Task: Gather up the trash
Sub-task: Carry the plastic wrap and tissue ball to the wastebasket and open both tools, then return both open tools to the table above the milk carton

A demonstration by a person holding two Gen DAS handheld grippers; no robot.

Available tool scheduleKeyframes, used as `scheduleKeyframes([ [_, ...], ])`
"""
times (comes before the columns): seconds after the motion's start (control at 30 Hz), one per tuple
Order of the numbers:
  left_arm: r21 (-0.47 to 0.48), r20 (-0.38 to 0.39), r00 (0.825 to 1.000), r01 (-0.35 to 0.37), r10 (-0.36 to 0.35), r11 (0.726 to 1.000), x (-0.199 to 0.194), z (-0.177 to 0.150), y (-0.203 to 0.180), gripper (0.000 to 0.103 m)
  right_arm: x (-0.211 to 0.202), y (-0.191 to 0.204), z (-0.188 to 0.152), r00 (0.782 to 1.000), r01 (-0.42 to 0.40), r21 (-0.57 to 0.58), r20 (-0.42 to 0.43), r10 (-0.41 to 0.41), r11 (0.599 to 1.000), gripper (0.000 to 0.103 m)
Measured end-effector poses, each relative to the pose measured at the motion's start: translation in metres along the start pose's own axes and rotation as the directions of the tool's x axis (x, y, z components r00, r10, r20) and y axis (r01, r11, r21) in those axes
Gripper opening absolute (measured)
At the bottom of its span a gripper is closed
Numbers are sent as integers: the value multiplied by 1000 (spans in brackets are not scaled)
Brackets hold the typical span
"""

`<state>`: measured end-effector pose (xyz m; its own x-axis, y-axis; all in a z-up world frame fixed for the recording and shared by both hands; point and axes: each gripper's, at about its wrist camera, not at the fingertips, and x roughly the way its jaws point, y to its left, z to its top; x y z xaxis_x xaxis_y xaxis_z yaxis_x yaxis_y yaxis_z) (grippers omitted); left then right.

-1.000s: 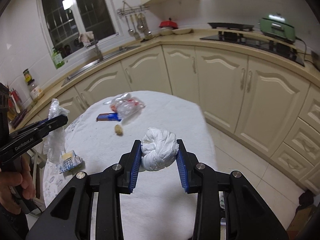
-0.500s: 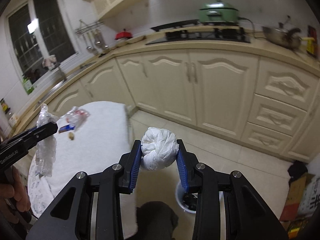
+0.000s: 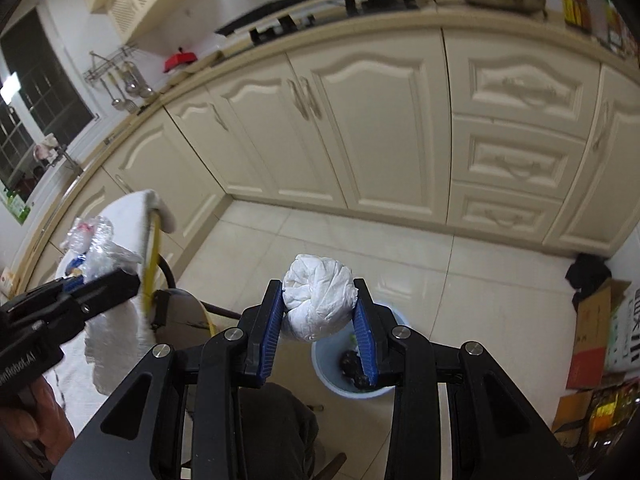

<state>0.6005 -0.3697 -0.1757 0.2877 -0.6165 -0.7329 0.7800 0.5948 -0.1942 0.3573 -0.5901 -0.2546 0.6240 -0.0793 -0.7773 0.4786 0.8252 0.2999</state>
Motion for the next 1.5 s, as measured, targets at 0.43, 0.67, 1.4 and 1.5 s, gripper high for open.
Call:
scheduleKeyframes([
  [0.43, 34, -156, 984, -83, 87, 996, 130, 62, -19, 75, 79, -43, -3, 990, -9, 94, -140, 22, 996, 41],
  [0.67, 61, -102, 979, -171, 176, 983, 131, 80, -27, 101, 78, -58, -12, 991, 3, 165, -132, 19, 986, 89],
  [1.4, -88, 227, 939, -244, 258, 966, -119, -42, 25, 102, -40, 87, 13, 992, -53, -22, 112, 56, 998, 103],
  [1.5, -123, 261, 921, -265, 289, 956, -157, -66, 41, 102, -54, 126, 14, 986, -84, -85, 140, 95, 993, 103],
])
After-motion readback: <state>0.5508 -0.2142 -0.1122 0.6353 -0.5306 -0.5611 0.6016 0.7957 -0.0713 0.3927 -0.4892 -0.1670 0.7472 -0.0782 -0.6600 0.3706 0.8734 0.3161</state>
